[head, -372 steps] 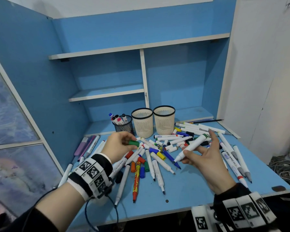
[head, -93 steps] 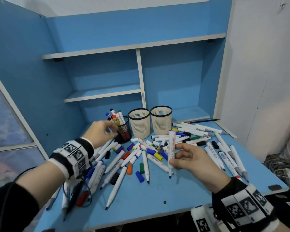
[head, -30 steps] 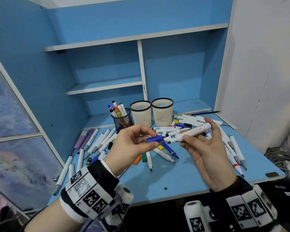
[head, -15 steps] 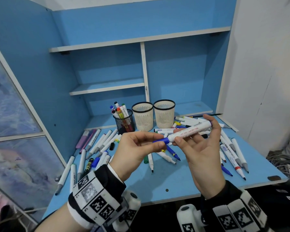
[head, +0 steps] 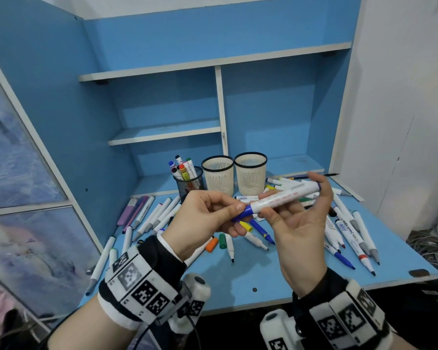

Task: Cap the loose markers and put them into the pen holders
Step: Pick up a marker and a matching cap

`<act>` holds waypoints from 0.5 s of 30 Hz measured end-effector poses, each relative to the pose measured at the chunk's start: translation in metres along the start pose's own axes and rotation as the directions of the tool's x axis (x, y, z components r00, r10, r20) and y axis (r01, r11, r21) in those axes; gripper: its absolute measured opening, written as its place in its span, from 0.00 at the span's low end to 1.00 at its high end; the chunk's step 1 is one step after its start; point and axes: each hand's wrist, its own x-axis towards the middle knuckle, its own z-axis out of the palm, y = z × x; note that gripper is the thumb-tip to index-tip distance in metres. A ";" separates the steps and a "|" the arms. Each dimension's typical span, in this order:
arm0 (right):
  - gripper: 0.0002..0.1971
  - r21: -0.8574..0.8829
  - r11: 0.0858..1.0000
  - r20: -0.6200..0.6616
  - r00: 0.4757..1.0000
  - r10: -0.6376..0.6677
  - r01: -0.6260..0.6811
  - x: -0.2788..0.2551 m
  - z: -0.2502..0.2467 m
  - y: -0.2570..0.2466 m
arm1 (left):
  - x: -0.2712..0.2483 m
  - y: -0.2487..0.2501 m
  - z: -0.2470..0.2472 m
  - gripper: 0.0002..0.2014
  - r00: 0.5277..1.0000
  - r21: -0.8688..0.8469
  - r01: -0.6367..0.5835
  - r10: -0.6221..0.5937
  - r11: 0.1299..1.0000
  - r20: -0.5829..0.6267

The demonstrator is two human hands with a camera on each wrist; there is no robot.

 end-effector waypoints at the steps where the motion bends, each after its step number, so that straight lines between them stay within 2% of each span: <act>1: 0.39 -0.006 0.999 0.023 0.999 0.032 -0.032 0.002 0.000 0.000 | 0.001 -0.001 -0.003 0.05 1.000 0.013 0.013 -0.013 1.000 0.009; 4: 0.39 -0.085 0.994 0.069 0.994 0.080 -0.074 0.012 0.002 0.003 | 0.006 -0.008 -0.016 0.10 0.997 0.061 0.066 -0.068 0.996 0.023; 6: 0.40 -0.124 0.990 0.071 0.994 0.083 -0.074 0.023 0.004 0.006 | 0.012 -0.016 -0.028 0.09 0.992 0.140 0.124 -0.125 0.982 -0.006; 8: 0.40 -0.144 0.987 0.091 0.992 0.082 -0.068 0.037 0.008 0.010 | 0.020 -0.028 -0.043 0.06 0.987 0.359 0.158 -0.151 0.920 -0.047; 9: 0.41 -0.161 0.985 0.109 0.991 0.077 -0.059 0.046 0.010 0.012 | 0.025 -0.034 -0.051 0.06 0.987 0.517 0.159 -0.154 0.841 -0.053; 11: 0.41 -0.215 0.976 0.139 0.989 0.055 -0.024 0.062 0.017 0.017 | 0.034 -0.047 -0.064 0.08 0.982 0.771 0.136 -0.187 0.622 -0.022; 13: 0.40 -0.269 0.963 0.174 0.984 0.030 0.018 0.077 0.026 0.024 | 0.041 -0.057 -0.070 0.08 0.968 0.885 0.107 -0.251 0.453 0.011; 15: 0.38 -0.317 0.947 0.222 0.975 0.021 0.052 0.091 0.035 0.030 | 0.047 -0.065 -0.070 0.09 0.947 0.923 0.101 -0.321 0.371 0.026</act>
